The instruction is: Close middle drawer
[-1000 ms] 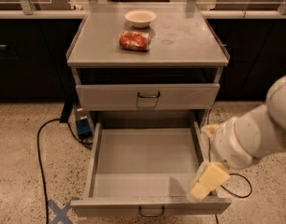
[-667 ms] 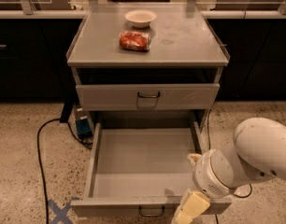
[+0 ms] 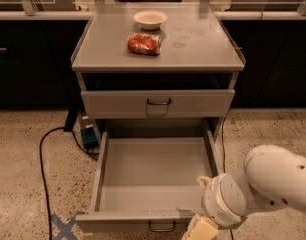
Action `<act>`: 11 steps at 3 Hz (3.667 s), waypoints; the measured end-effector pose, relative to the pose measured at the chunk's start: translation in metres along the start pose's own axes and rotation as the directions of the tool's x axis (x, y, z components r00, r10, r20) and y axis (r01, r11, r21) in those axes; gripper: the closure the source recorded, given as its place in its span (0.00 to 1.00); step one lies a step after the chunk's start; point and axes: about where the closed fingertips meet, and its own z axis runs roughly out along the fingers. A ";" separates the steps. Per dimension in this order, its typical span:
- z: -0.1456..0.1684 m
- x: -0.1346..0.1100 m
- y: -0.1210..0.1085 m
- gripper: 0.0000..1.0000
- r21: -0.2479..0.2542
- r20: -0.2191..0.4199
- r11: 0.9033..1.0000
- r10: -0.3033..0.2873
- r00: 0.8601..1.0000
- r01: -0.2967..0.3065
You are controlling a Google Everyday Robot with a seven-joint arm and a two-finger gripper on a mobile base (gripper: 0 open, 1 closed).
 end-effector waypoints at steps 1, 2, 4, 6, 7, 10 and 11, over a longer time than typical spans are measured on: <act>0.038 0.020 0.016 0.00 -0.028 0.016 0.999 0.038 0.999 -0.038; 0.093 0.049 0.045 0.00 -0.086 -0.007 0.993 0.084 0.996 -0.084; 0.196 0.095 0.088 0.00 -0.201 -0.056 0.963 0.171 0.984 -0.179; 0.230 0.107 0.054 0.00 -0.202 0.087 0.932 0.322 0.943 -0.300; 0.227 0.112 0.026 0.00 -0.191 0.198 0.910 0.402 0.894 -0.367; 0.227 0.113 0.013 0.00 -0.219 0.243 0.912 0.396 0.885 -0.348; 0.235 0.086 -0.012 0.00 -0.268 0.280 0.934 0.310 0.908 -0.236</act>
Offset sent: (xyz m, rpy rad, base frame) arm -0.1010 0.0352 -0.1876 0.0433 0.2337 -0.0634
